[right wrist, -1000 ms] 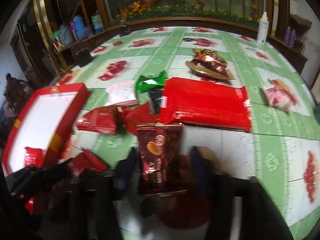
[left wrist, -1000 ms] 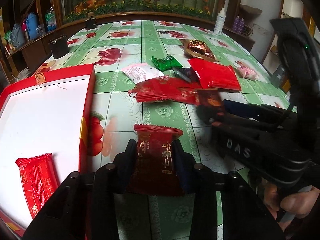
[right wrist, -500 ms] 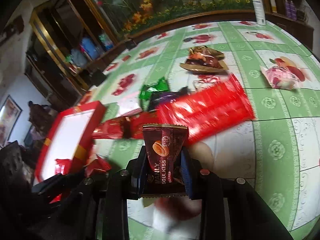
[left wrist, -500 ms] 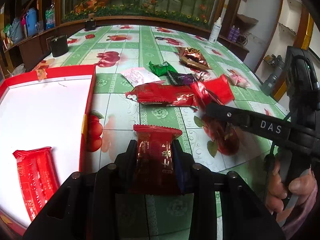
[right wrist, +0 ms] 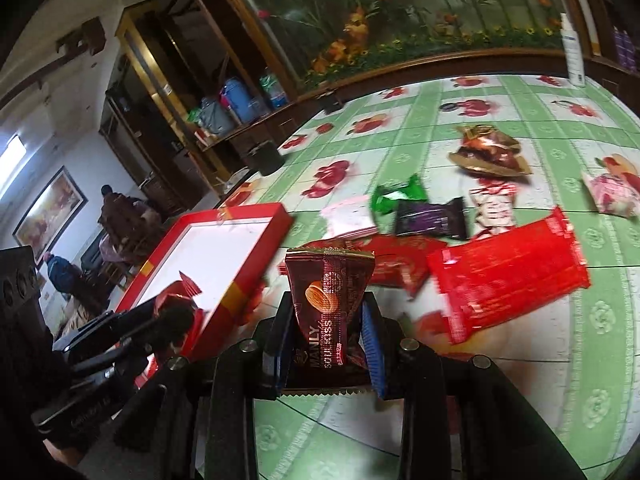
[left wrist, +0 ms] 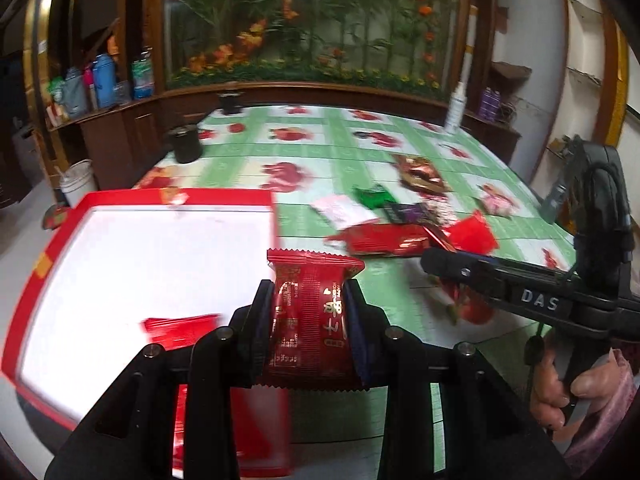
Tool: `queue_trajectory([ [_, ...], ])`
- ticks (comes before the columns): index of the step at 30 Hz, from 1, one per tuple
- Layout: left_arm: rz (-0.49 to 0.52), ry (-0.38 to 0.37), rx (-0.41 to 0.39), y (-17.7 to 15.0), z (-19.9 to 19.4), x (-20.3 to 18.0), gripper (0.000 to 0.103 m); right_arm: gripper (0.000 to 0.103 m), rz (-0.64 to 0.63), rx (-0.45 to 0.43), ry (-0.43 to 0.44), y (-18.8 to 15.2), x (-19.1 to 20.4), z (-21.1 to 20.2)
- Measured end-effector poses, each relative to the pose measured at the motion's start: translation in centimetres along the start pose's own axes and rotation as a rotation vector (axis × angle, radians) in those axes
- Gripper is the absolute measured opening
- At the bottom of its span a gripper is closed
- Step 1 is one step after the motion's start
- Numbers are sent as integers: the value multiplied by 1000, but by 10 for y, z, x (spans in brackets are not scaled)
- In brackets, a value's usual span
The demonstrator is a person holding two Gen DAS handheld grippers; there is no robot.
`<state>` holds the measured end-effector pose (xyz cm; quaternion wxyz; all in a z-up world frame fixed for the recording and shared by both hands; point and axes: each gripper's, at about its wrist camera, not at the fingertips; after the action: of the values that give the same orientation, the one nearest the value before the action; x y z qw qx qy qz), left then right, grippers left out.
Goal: Organize snacks
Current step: 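Carry both snacks over the tray and open both tools to release them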
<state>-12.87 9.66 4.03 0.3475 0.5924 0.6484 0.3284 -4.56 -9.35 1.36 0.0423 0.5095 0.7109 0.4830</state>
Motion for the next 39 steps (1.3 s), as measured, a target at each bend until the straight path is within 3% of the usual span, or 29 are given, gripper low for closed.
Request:
queue_trajectory([
  [13, -80, 224, -27, -13, -17, 83, 32, 32, -142, 95, 180, -9, 109, 64],
  [21, -124, 301, -7, -20, -14, 119, 32, 32, -194, 142, 211, -17, 150, 97],
  [37, -147, 380, 45, -30, -3, 138, 34, 37, -178, 171, 156, -21, 149, 111],
  [38, -146, 384, 45, -30, -3, 138, 37, 41, -180, 166, 153, -20, 149, 111],
  [39, -147, 389, 47, -29, -4, 138, 48, 44, -183, 160, 150, -19, 149, 110],
])
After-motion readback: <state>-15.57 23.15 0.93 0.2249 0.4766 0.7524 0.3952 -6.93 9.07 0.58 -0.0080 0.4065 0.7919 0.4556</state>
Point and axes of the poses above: each gripper's, at about its wrist camera, not at the fingertips, and z roughly the way its jaws point, x to its left, y to its top, and after that the axes turned 7 degrees about -x, right-handed
